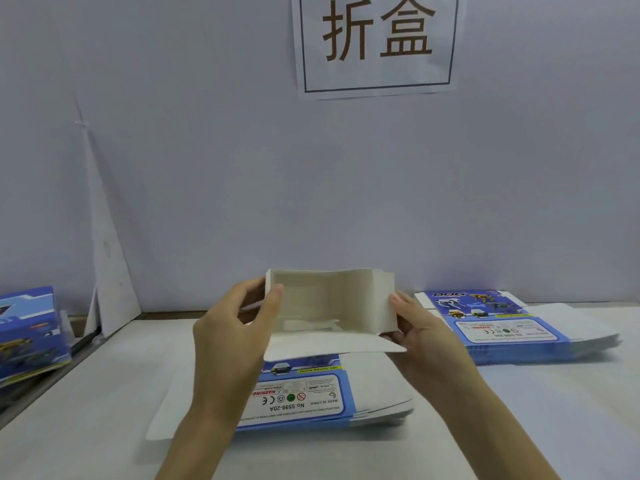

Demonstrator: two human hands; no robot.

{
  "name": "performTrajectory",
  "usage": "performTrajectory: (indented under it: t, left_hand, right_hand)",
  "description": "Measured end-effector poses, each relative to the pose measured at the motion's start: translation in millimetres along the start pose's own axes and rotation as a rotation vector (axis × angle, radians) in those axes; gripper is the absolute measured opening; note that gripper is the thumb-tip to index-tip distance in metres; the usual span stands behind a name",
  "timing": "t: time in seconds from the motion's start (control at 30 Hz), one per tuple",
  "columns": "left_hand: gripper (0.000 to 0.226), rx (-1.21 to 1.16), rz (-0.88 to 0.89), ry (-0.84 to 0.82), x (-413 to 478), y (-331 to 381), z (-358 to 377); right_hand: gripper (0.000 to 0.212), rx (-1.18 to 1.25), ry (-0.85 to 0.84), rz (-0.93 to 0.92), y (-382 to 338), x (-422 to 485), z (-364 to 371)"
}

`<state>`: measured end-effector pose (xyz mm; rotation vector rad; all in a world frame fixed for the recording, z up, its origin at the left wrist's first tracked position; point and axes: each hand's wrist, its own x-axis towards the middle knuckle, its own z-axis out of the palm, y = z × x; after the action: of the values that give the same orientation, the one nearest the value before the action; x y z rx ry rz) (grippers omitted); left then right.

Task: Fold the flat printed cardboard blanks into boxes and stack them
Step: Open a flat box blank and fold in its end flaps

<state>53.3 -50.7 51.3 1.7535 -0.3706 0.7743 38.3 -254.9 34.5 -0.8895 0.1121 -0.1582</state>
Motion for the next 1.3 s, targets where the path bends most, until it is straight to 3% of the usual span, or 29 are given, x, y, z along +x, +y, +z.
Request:
performTrajectory:
  t: [0.1, 0.17, 0.47, 0.63, 0.73, 0.77, 0.8, 0.9, 0.97, 1.03, 1.1, 1.2, 1.3]
  left_hand:
    - [0.014, -0.067, -0.073, -0.039, 2, -2, -3]
    - [0.008, -0.022, -0.087, -0.046, 6, -5, -6]
    - [0.013, -0.05, -0.274, -0.058, 16, -11, -17]
    - [0.013, -0.628, -0.845, -0.239, 18, -19, -19]
    - [0.016, -0.837, -1.002, -0.262, 16, -24, -18]
    - [0.016, -0.858, -0.993, -0.25, 17, -25, -19]
    - [0.015, -0.871, -0.967, -0.224, 19, -27, -20]
    - [0.011, -0.861, -0.873, -0.108, 23, -29, -22]
    - [0.011, -0.839, -0.8, -0.079, 24, -28, -22]
    - [0.013, -0.777, -0.693, -0.184, 23, -22, -23]
    - [0.023, -0.609, -0.569, -0.408, 21, -14, -26]
    - [0.02, -0.239, -0.408, -0.713, 17, -7, -29]
    - [0.026, 0.094, -0.156, -0.718, 15, -12, -29]
  right_hand:
    - [0.018, 0.299, -0.031, 0.188, 5, -2, 5]
    - [0.013, 0.239, -0.004, 0.138, 11, -3, 5]
    - [0.019, -1.012, 0.23, -0.7, 15, -2, -8]
    - [0.019, -1.094, 0.134, -0.61, 13, 2, -9]
    - [0.05, -0.972, -0.027, -0.481, 13, -3, -3]
    - [0.065, -0.946, -0.044, -0.423, 13, -5, -1]
    - [0.067, -0.915, -0.048, -0.362, 13, -6, 0]
    - [0.028, -0.616, -0.064, -0.209, 18, -3, 3]
    - [0.015, -0.399, 0.002, -0.163, 18, -5, 7]
    - [0.032, -0.302, 0.024, -0.165, 15, -7, 8]
    - [0.043, -0.301, -0.085, -0.131, 7, -12, 11]
    - [0.03, -0.417, -0.155, -0.092, -5, -17, 9]
    - [0.024, -0.49, -0.023, -0.062, -16, -14, 0]
